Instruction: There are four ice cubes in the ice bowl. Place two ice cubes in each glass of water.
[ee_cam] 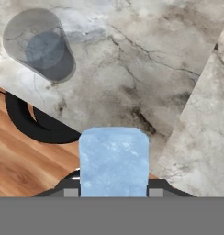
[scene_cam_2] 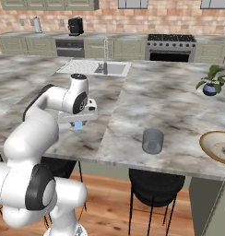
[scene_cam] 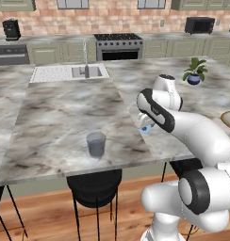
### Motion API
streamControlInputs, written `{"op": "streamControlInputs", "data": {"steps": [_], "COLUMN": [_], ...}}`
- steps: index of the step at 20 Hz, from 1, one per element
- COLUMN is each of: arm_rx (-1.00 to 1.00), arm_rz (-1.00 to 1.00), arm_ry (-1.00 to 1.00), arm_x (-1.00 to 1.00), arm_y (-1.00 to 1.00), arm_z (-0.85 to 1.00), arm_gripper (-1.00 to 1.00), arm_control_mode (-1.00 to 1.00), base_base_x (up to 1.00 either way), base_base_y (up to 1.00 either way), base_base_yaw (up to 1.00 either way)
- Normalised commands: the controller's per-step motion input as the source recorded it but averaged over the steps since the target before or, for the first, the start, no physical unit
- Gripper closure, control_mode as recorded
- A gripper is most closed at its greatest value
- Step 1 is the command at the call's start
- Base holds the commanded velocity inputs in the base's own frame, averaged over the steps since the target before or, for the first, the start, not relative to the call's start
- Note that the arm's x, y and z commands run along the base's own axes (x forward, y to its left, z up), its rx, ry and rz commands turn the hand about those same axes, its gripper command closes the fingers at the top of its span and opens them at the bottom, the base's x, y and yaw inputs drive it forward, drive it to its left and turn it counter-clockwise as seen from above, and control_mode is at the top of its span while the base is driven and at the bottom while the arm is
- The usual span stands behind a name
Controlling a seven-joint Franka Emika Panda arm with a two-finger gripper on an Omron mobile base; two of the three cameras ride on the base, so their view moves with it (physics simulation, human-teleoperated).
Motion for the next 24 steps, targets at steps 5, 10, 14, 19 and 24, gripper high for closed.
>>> {"op": "streamControlInputs", "data": {"steps": [5,10,14,19,24], "arm_rx": [0.00,0.00,0.00,0.00,0.00], "arm_rz": [0.00,0.00,0.00,0.00,0.00], "arm_ry": [0.00,0.00,0.00,0.00,0.02], "arm_x": [0.00,0.05,0.37,0.51,0.46], "arm_y": [0.00,0.33,0.73,0.85,0.76], "arm_z": [0.00,0.00,0.00,-0.03,-0.09], "arm_gripper": [1.00,1.00,1.00,1.00,1.00], "arm_control_mode": [-1.00,-1.00,-1.00,-1.00,-1.00], "base_base_x": [0.00,0.00,0.00,0.00,0.00], "base_base_y": [0.00,0.00,0.00,0.00,0.00], "base_base_yaw": [0.00,0.00,0.00,0.00,0.00]}}
